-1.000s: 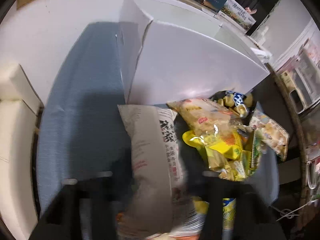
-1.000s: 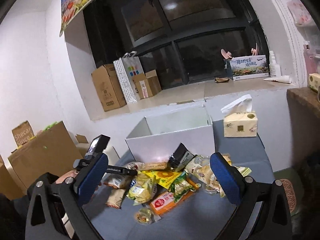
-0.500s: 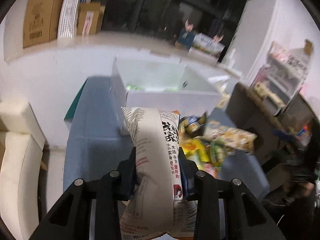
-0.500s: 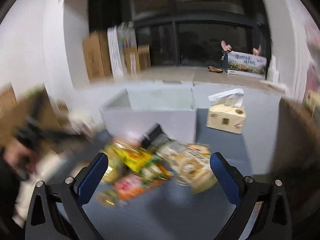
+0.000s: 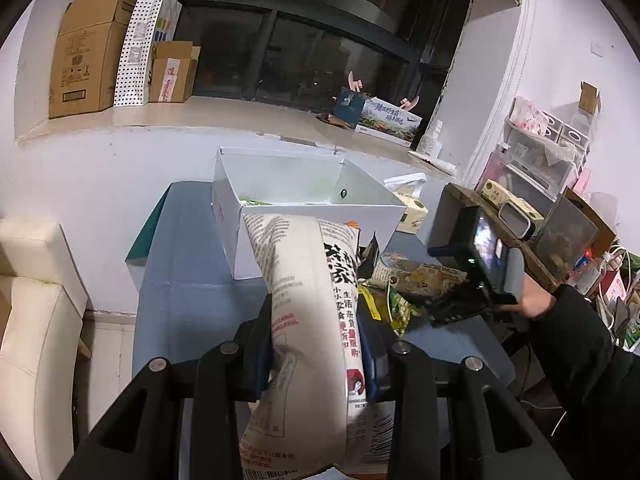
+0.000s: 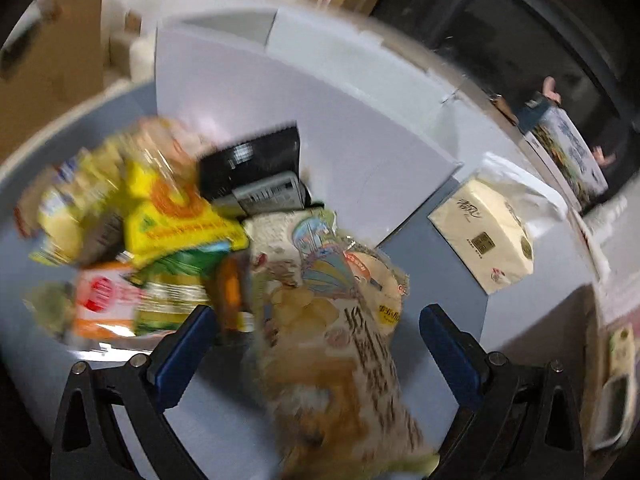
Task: Organize snacks
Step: 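Grasp white snack bag with left tool while right tool grasps patterned chip tube, drop both in box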
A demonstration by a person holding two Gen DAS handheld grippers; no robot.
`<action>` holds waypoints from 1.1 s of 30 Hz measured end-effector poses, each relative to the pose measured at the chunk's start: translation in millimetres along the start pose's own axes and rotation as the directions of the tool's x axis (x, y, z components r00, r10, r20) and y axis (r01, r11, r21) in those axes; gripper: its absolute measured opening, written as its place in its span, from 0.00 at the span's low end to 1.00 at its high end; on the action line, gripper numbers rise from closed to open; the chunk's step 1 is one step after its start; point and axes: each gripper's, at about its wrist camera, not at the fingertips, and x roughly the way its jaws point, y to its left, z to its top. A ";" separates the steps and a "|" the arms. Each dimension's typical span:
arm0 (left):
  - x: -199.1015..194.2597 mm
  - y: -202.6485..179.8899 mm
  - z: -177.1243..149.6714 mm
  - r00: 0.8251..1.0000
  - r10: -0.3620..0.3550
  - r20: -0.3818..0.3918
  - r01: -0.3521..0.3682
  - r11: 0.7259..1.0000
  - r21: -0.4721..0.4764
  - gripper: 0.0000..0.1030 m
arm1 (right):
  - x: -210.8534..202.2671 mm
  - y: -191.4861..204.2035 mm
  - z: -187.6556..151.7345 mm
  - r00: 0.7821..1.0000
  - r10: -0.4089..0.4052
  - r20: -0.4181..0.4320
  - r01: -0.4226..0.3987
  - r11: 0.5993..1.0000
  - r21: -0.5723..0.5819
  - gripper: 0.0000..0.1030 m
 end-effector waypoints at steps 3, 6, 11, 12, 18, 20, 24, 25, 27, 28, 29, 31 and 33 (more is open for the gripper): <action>-0.9 3.7 -2.9 1.000 -0.003 0.004 0.003 1.000 -0.009 0.38 | 9.6 -5.5 -2.0 0.994 0.106 -0.027 -0.104 0.992 0.071 0.53; -0.7 6.7 -3.2 1.000 0.003 0.006 -0.002 1.000 -0.016 0.38 | -4.0 -8.3 -10.6 0.994 0.107 0.019 -0.109 0.989 0.101 0.39; -2.5 6.4 -2.7 1.000 0.013 0.028 -0.012 1.000 -0.022 0.38 | -49.9 -18.5 -39.8 0.980 0.141 0.142 -0.167 0.966 0.198 0.36; -2.6 5.6 -2.5 0.999 0.011 0.034 -0.010 1.000 -0.024 0.38 | -60.8 -20.0 -46.8 0.975 0.140 0.170 -0.177 0.958 0.224 0.36; 2.5 -9.4 10.5 0.996 0.001 0.092 0.001 1.000 -0.019 0.38 | -112.8 -41.0 -80.3 0.923 0.123 0.365 -0.305 0.811 0.499 0.36; 9.3 -16.6 24.2 0.993 -0.002 0.115 0.002 1.000 -0.005 0.38 | -126.8 -46.4 -73.6 0.905 0.097 0.415 -0.334 0.766 0.550 0.36; 27.3 -24.2 60.5 0.985 -0.001 0.172 -0.001 1.000 0.012 0.38 | -137.7 -56.3 -42.1 0.881 0.059 0.469 -0.369 0.707 0.604 0.36; 35.4 -25.0 73.6 0.984 0.004 0.176 -0.007 1.000 0.013 0.38 | -137.4 -59.9 -32.1 0.880 0.054 0.472 -0.372 0.696 0.614 0.36; 52.5 -22.7 96.3 0.983 0.018 0.185 -0.018 1.000 -0.002 0.38 | -128.9 -65.7 -5.5 0.875 0.057 0.481 -0.388 0.677 0.626 0.36; 62.3 -20.5 106.2 0.984 0.023 0.177 -0.021 1.000 -0.011 0.38 | -121.6 -72.6 6.1 0.874 0.064 0.481 -0.400 0.657 0.639 0.36; 75.4 -16.5 118.2 0.985 0.029 0.168 -0.024 0.999 -0.032 0.38 | -114.7 -80.0 20.6 0.876 0.060 0.479 -0.403 0.638 0.657 0.36; 105.4 -7.2 142.0 0.992 0.023 0.127 -0.016 0.998 -0.058 0.38 | -100.2 -91.4 44.7 0.883 0.061 0.466 -0.398 0.624 0.673 0.36; 127.1 -0.9 158.6 0.990 0.073 0.117 -0.066 0.996 -0.059 0.38 | -83.4 -101.3 73.8 0.888 0.073 0.455 -0.399 0.616 0.679 0.36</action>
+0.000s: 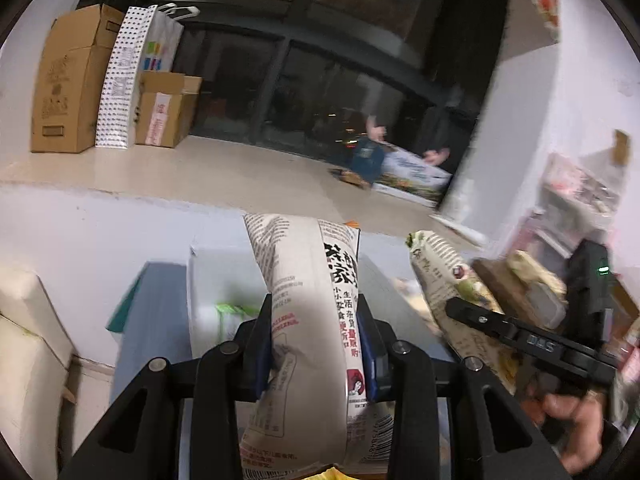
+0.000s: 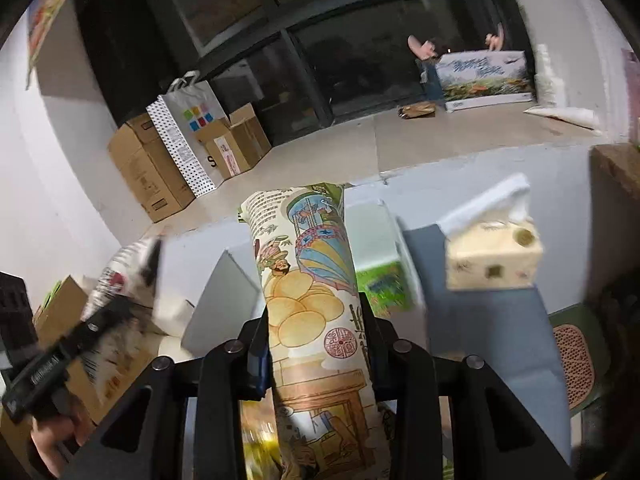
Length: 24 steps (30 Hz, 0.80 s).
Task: Organize snacks
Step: 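Grasp white snack bag with left tool while right tool grasps patterned chip tube, drop both in box, then move both tools back over the remaining snack pile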
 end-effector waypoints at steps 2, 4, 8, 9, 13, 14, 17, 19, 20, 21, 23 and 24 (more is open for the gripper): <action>24.7 7.4 13.0 0.999 0.029 -0.017 -0.030 0.999 -0.017 0.38 | 28.5 10.9 15.6 0.999 -0.042 -0.030 0.042 0.999 -0.020 0.36; 47.2 12.9 20.7 0.998 0.056 -0.039 -0.056 0.998 -0.011 0.39 | 52.6 14.9 26.9 0.997 -0.064 -0.049 0.063 0.998 -0.014 0.37; 81.4 22.1 21.1 0.986 0.129 -0.105 -0.128 0.992 0.017 0.93 | 95.8 20.2 40.5 0.994 -0.042 -0.103 0.042 0.999 -0.007 0.58; 83.2 25.2 19.9 0.983 0.146 -0.108 -0.144 0.989 0.030 0.98 | 105.2 23.2 42.1 0.991 -0.031 -0.129 0.029 0.999 -0.022 0.89; 67.2 47.8 15.2 0.988 0.135 -0.072 -0.136 0.991 -0.002 1.00 | 102.4 22.2 40.7 0.994 0.037 -0.105 -0.037 0.999 0.003 1.00; 62.7 53.3 15.3 0.989 0.127 -0.073 -0.129 0.991 -0.021 1.00 | 100.9 22.9 40.0 0.993 0.044 -0.106 -0.045 0.999 -0.004 1.00; 44.0 60.5 14.3 0.990 0.134 -0.044 -0.135 0.990 -0.028 1.00 | 87.8 27.1 37.9 0.998 0.032 -0.059 -0.035 0.998 -0.048 1.00; 32.5 61.6 12.6 0.990 0.133 -0.038 -0.134 0.991 -0.019 1.00 | 78.4 29.8 35.8 0.998 0.048 -0.045 -0.050 0.997 -0.057 1.00; 27.4 61.3 10.5 0.992 0.124 -0.036 -0.124 0.992 -0.014 1.00 | 70.8 31.9 33.9 0.997 0.071 -0.038 -0.073 0.995 -0.063 1.00; 20.3 60.6 6.8 0.993 0.115 -0.034 -0.115 0.993 -0.002 1.00 | 65.4 34.3 33.6 0.996 0.089 -0.031 -0.091 0.993 -0.073 1.00; 5.7 57.8 -2.3 0.995 0.094 -0.030 -0.094 0.995 0.021 1.00 | 42.9 40.6 25.9 0.993 0.119 0.006 -0.118 0.987 -0.110 1.00; -1.5 56.4 -7.6 0.996 0.083 -0.031 -0.082 0.996 0.030 1.00 | 32.7 43.4 22.3 0.991 0.129 0.025 -0.125 0.984 -0.128 1.00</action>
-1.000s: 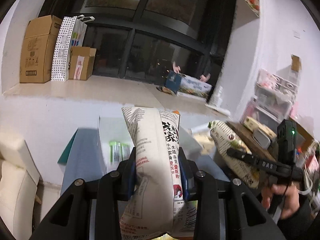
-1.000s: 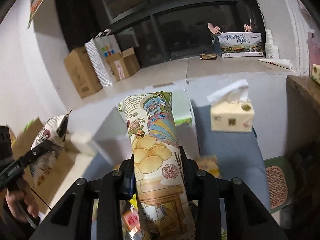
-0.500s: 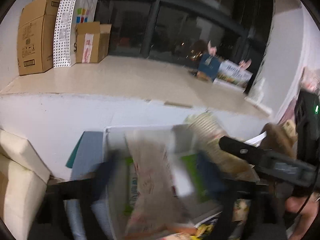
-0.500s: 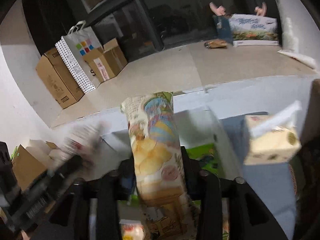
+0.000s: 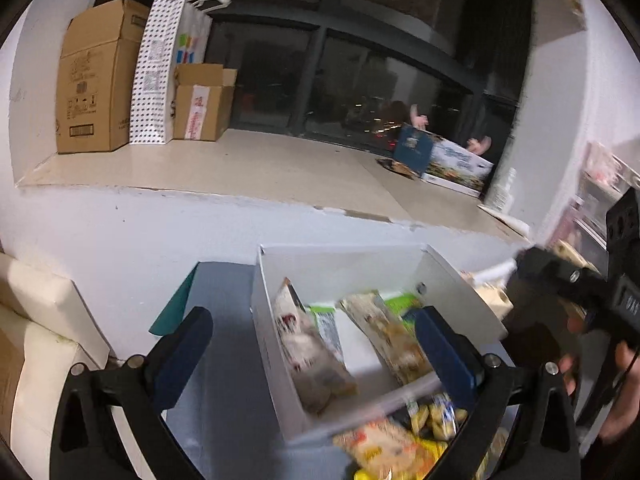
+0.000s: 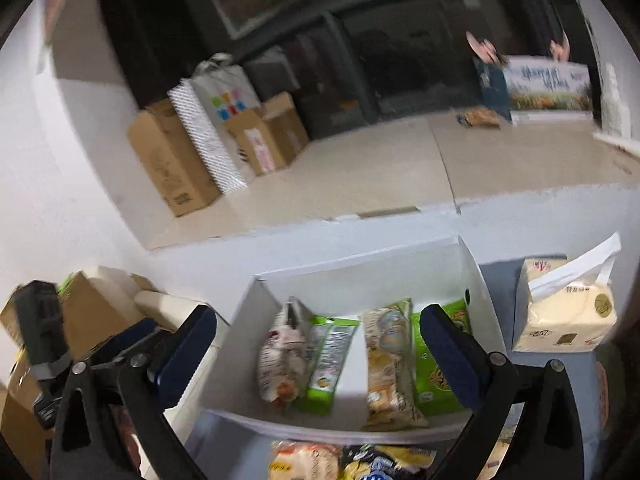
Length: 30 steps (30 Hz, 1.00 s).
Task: Organize snacks
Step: 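Move both tools back over the remaining snack pile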
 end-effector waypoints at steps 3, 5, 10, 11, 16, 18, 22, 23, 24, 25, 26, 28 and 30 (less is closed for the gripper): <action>-26.3 -2.7 -24.8 1.000 -0.020 -0.003 0.020 1.000 0.007 1.00 | -35.4 13.5 -18.3 0.996 0.031 0.089 -0.025 0.998 -0.065 1.00; -44.0 -5.5 -44.4 0.998 -0.057 -0.011 0.057 0.998 0.016 1.00 | -55.0 20.1 -35.4 0.994 0.055 0.096 -0.044 0.993 -0.107 1.00; -76.1 -15.9 -105.2 0.995 -0.064 -0.074 0.068 0.997 0.047 1.00 | -99.7 19.1 -90.4 0.996 0.047 0.078 -0.037 0.992 -0.121 1.00; -78.8 -17.0 -114.8 0.993 -0.075 -0.089 0.078 0.996 0.038 1.00 | -107.9 16.7 -104.5 0.997 0.032 0.064 -0.025 0.993 -0.114 1.00; -84.5 -25.2 -163.3 0.977 -0.112 -0.182 0.113 0.994 -0.008 1.00 | -142.2 -1.5 -155.0 0.999 -0.030 0.040 0.031 0.999 -0.030 1.00; -82.8 -32.8 -173.5 0.972 -0.123 -0.203 0.125 0.992 -0.001 1.00 | -154.9 -7.8 -168.7 0.998 -0.041 0.052 0.041 0.999 0.000 1.00; -73.6 -54.2 -180.3 0.965 -0.116 -0.237 0.132 0.990 0.052 1.00 | -175.0 -12.5 -178.7 0.995 -0.075 0.073 0.076 0.997 -0.006 1.00; -71.6 -56.7 -179.7 0.962 -0.125 -0.241 0.141 0.989 0.052 1.00 | -180.2 -13.1 -178.3 0.994 -0.075 0.084 0.076 0.997 -0.013 1.00; -69.2 -60.0 -178.9 0.959 -0.137 -0.246 0.154 0.987 0.052 1.00 | -184.1 -13.4 -177.6 0.993 -0.075 0.093 0.077 0.997 -0.016 1.00; -66.0 -63.5 -178.1 0.956 -0.145 -0.253 0.164 0.985 0.056 1.00 | -187.6 -14.0 -176.7 0.992 -0.072 0.100 0.074 0.997 -0.016 1.00; -60.8 -67.4 -176.9 0.954 -0.143 -0.263 0.165 0.984 0.063 1.00 | -190.8 -14.6 -175.1 0.992 -0.066 0.107 0.068 0.998 -0.017 1.00; -48.3 -74.7 -175.0 0.951 -0.119 -0.284 0.150 0.985 0.089 1.00 | -195.0 -14.3 -174.6 0.990 -0.068 0.120 0.070 0.997 -0.018 1.00; -34.0 -78.1 -173.5 0.944 -0.119 -0.307 0.156 0.983 0.097 1.00 | -197.2 -13.6 -174.9 0.990 -0.064 0.125 0.067 0.997 -0.023 1.00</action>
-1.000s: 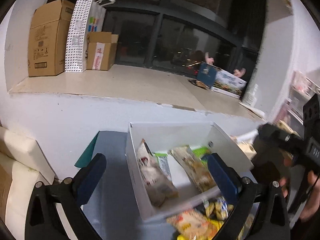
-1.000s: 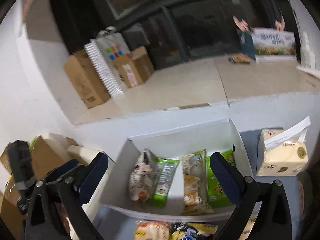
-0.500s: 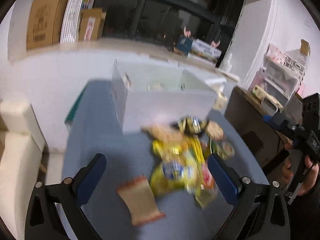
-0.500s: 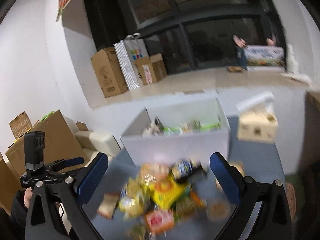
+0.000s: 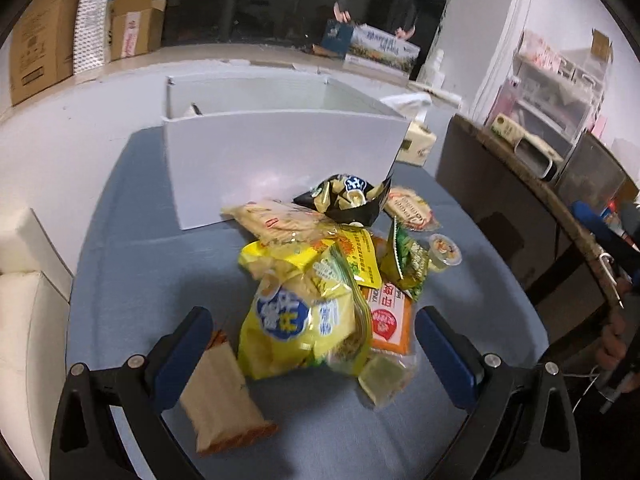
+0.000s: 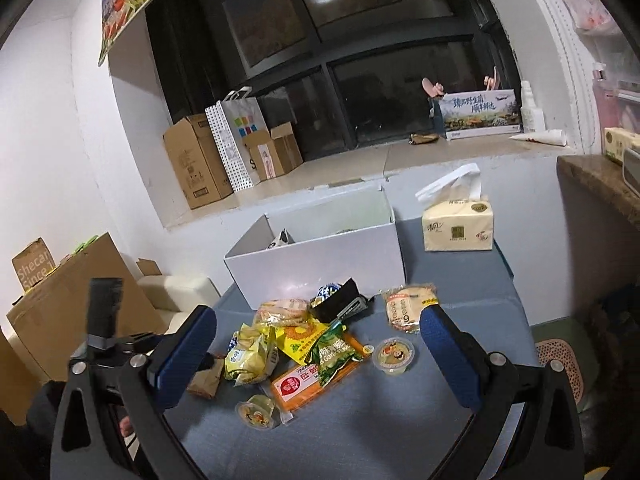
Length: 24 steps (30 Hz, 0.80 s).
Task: Organize snacks
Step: 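Move both tools back over the remaining snack pile, then grasp yellow chip bag with left tool while right tool grasps bread roll, drop both in box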
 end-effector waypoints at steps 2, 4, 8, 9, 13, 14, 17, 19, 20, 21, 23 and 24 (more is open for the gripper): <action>17.6 0.9 4.9 0.999 -0.005 -0.033 0.005 1.000 0.002 1.00 | -0.2 0.3 -1.3 1.000 -0.003 -0.005 0.003 1.000 -0.005 1.00; 39.7 4.9 7.8 0.997 0.007 -0.080 -0.008 1.000 -0.012 1.00 | -0.1 0.5 -2.8 1.000 -0.004 -0.007 0.004 1.000 -0.009 1.00; 60.5 10.3 2.8 0.993 -0.023 -0.115 0.021 1.000 -0.017 0.70 | 0.6 -1.1 -4.8 1.000 -0.006 -0.015 0.006 1.000 -0.011 1.00; 58.9 9.5 2.5 0.994 -0.010 -0.112 0.009 1.000 -0.007 0.66 | 0.9 -1.7 -5.3 1.000 -0.012 -0.018 0.012 1.000 -0.009 1.00; 40.0 6.8 5.6 0.997 -0.006 -0.071 0.006 1.000 0.002 0.53 | 3.8 -4.1 -7.2 0.999 -0.017 -0.028 0.017 1.000 0.001 1.00; 32.3 6.1 6.4 0.999 -0.011 -0.051 0.012 1.000 0.010 0.53 | 4.5 -3.9 -7.8 0.999 -0.019 -0.032 0.019 1.000 0.000 1.00; 7.5 5.6 8.7 1.000 -0.021 0.006 0.021 1.000 0.016 0.52 | 4.5 -3.3 -9.3 0.999 -0.023 -0.034 0.023 1.000 -0.004 1.00; -12.8 6.9 8.9 0.998 -0.030 0.050 0.029 1.000 0.010 0.52 | 6.2 -4.2 -9.3 0.999 -0.027 -0.040 0.027 1.000 -0.001 1.00; -20.7 7.2 10.1 0.997 -0.030 0.068 0.030 1.000 0.009 0.52 | 8.1 -4.9 -9.4 0.998 -0.031 -0.046 0.031 1.000 -0.001 1.00; -32.6 7.3 9.9 0.995 -0.033 0.097 0.032 0.999 0.006 0.52 | 9.9 -5.5 -9.8 0.998 -0.035 -0.051 0.035 0.999 -0.002 1.00; -51.6 6.7 10.6 0.989 -0.036 0.140 0.035 0.999 0.004 0.52 | 17.5 -9.6 -10.6 0.996 -0.051 -0.070 0.051 0.999 -0.011 1.00; -59.7 5.6 8.9 0.987 -0.035 0.159 0.035 0.999 0.004 0.52 | 22.7 -12.4 -10.9 0.995 -0.063 -0.079 0.062 0.998 -0.020 1.00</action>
